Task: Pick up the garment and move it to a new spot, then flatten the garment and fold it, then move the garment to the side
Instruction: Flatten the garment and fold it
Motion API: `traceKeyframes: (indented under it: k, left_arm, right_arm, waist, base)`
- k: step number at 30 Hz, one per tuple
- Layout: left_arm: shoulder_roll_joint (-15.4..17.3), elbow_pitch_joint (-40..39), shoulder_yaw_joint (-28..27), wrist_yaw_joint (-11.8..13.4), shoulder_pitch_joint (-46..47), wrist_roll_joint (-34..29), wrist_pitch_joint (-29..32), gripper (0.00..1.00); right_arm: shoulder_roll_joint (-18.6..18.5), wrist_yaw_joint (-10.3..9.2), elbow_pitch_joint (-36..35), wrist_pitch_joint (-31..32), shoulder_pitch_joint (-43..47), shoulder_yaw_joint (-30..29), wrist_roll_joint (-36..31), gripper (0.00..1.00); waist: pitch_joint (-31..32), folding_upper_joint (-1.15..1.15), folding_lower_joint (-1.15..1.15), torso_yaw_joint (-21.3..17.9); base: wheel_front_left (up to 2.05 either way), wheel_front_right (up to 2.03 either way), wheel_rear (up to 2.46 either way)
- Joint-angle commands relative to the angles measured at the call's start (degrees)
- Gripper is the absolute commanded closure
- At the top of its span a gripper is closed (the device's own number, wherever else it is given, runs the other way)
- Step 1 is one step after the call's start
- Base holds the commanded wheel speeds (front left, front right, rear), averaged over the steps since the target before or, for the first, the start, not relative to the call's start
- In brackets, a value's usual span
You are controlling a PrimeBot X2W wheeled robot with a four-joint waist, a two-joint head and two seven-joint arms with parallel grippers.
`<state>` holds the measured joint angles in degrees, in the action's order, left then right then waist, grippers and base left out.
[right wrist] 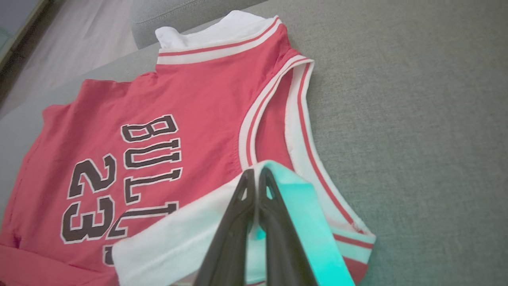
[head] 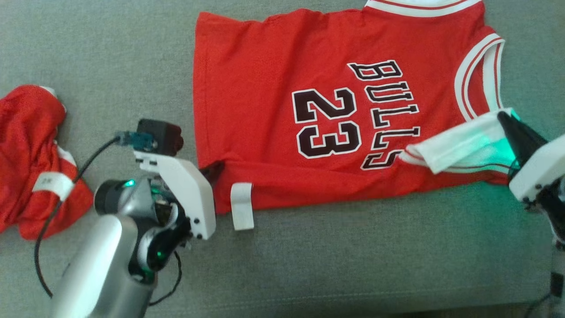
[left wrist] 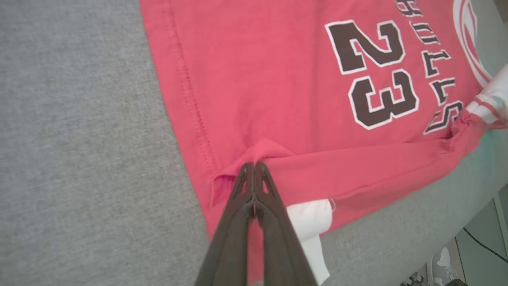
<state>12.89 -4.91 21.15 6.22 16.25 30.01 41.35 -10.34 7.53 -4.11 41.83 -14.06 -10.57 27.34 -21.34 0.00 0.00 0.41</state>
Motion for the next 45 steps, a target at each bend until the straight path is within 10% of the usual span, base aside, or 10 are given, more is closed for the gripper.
traceKeyframes:
  k: [1, 2, 3, 4, 11, 23, 45]
  left_arm:
    - [1.12, -1.14, -3.02, 0.20, 2.72, 0.25, 0.29, 0.52]
    - [0.94, -0.59, -3.34, 0.52, 3.22, 0.27, 0.12, 0.18]
    - [0.77, -0.12, -3.64, 0.83, 3.66, 0.21, -0.24, 0.00]
    - [0.63, 0.30, -3.91, 1.12, 4.01, 0.05, -0.75, 0.00]
    - [-3.09, 0.41, -9.74, 5.56, 3.24, 0.82, -10.57, 0.00]
    - [0.16, -9.26, -7.17, 5.55, -13.49, -1.51, -12.27, 0.00]
    - [-1.49, -3.78, -3.61, 3.64, -11.96, 0.61, -10.91, 0.00]
  right_arm:
    - [-1.49, -0.04, -0.91, -0.34, -2.04, 0.79, -1.06, 1.00]
    - [-1.44, -0.04, -0.18, -0.59, -2.65, 0.62, -1.54, 1.00]
    - [-1.26, -0.04, 0.35, -1.09, -3.20, 0.20, -2.05, 0.63]
    - [-1.09, -0.04, 0.67, -1.76, -3.65, -0.05, -2.48, 0.00]
    - [0.27, -0.04, -1.77, -5.09, -2.51, -2.32, -1.97, 0.00]
    - [-3.88, -0.04, -11.25, -2.32, 11.88, -0.24, -2.52, 0.00]
    - [-3.01, -0.04, 0.86, 2.53, 5.22, 1.49, -3.04, 0.00]
  waist:
    - [-0.30, 0.00, 0.00, 0.10]
    - [-0.41, 0.00, 0.00, 0.17]
    - [-0.50, 0.00, 0.00, 0.23]
    - [-0.57, 0.00, 0.00, 0.28]
    - [-0.03, 0.00, 0.00, -0.13]
    - [-0.02, 0.00, 0.00, -1.29]
    - [-3.00, 0.00, 0.00, -1.32]
  base:
    - [0.00, 0.00, 0.00]
    - [0.00, 0.00, 0.00]
    - [0.00, 0.00, 0.00]
    - [0.00, 0.00, 0.00]
    - [0.00, 0.00, 0.00]
    - [0.00, 0.00, 0.00]
    - [0.00, 0.00, 0.00]
